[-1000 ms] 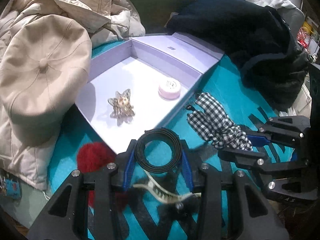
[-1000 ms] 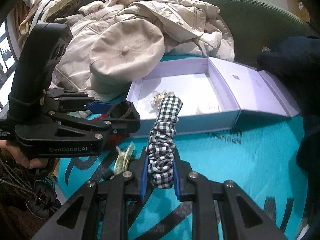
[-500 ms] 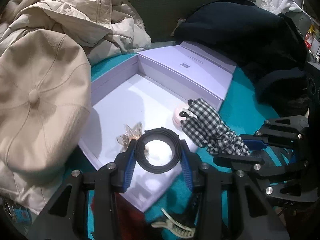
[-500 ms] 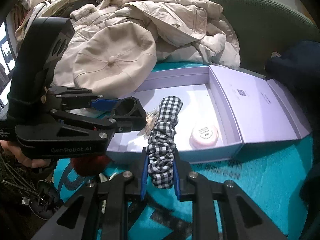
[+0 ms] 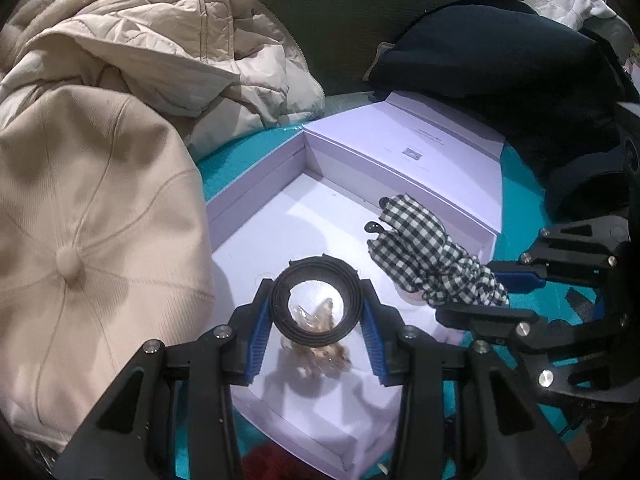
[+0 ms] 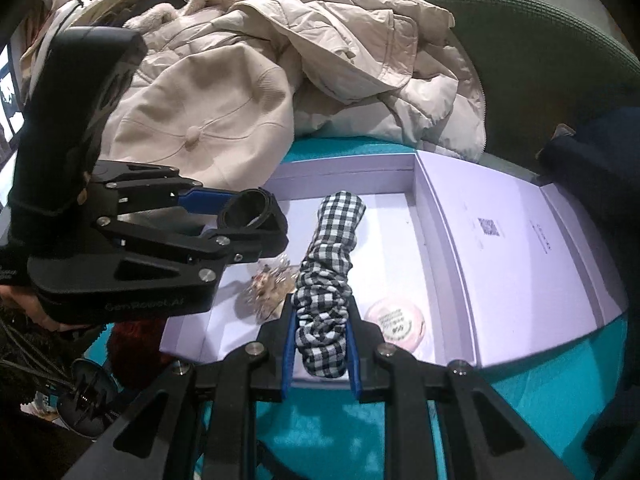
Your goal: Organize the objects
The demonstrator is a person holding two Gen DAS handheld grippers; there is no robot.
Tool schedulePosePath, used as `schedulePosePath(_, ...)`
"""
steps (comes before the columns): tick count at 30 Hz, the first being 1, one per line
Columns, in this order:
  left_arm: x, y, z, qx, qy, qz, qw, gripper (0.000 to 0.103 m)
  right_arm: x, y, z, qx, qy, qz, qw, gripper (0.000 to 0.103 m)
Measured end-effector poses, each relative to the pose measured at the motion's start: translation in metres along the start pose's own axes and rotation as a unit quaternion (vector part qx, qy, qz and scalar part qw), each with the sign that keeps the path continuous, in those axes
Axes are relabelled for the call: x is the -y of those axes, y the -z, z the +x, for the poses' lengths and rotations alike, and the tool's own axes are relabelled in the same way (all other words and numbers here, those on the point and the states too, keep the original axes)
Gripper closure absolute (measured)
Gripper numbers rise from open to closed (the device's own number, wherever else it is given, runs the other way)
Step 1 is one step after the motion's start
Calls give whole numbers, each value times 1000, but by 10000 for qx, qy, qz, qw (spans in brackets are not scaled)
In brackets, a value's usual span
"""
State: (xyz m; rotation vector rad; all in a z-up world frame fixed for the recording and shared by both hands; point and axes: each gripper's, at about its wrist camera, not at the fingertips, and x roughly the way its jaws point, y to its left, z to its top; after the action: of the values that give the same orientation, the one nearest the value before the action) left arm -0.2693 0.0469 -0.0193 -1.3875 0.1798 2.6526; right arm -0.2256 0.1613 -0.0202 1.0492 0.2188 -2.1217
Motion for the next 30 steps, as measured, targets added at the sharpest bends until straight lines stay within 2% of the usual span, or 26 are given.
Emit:
schedulePosePath(12,-3,-10,34,-88,1,3,10000,64,20,-2,27,-138,158,245,9995,83)
schedulePosePath(21,5,-9,53,-205,94,52,9997,64,28,4,37,-280,443,290,9982,82)
schedulePosePath(27,9,-2,60,-439,131,-10,9989,63,27,7,35,-378,774,183,9961,80)
schedulePosePath(30,9,2,62,-605,-45,-48,9981,60,26,6,31,-407,929,189,9947,77)
